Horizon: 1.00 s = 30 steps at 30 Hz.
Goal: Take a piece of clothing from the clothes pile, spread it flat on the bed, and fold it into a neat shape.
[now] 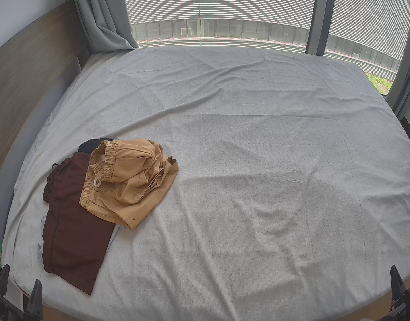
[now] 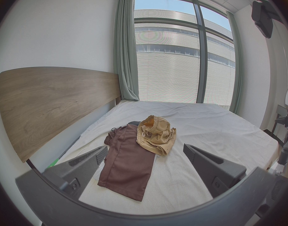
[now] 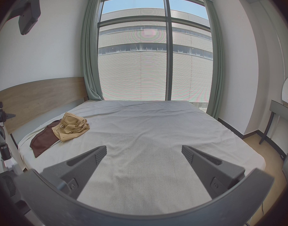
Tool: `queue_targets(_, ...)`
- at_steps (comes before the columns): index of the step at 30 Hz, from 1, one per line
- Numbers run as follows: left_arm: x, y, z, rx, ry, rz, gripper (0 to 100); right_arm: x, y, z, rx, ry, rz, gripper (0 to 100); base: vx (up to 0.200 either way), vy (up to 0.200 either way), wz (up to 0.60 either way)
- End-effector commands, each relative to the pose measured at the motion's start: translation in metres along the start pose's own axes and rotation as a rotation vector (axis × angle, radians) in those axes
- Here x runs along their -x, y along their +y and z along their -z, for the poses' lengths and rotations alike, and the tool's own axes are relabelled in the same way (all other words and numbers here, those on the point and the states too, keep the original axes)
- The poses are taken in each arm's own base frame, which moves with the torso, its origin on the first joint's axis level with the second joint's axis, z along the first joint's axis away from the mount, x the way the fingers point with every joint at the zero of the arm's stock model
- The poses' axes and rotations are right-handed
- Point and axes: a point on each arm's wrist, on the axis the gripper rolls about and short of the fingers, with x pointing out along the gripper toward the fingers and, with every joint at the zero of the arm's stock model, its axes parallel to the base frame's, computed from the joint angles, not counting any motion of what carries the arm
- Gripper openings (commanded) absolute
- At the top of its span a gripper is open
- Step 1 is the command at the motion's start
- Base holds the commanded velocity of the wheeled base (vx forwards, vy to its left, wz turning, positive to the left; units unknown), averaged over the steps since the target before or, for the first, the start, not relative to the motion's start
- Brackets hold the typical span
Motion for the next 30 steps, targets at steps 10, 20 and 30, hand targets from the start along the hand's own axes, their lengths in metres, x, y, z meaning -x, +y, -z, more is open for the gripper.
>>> queue_targets(10,-0.0001,0.0001,0.0052,-0.007,0.001,0.001,100,-0.0004,0.0001,0.0047,0.001,0.006,-0.001,100,0.0,0.0,0.0)
queue_targets(20,-0.0001,0.0001,0.0048,-0.007,-0.003,0.001,100,-0.0004,0.0,0.0047,-0.003,0.006,0.002,100,0.0,0.0,0.0)
queue_targets(30,0.0013,-0.0001,-0.0024,-0.003,-0.045,0.002,100,-0.0004,0.0,0.0047,-0.006,0.006,0.004,100,0.0,0.0,0.0)
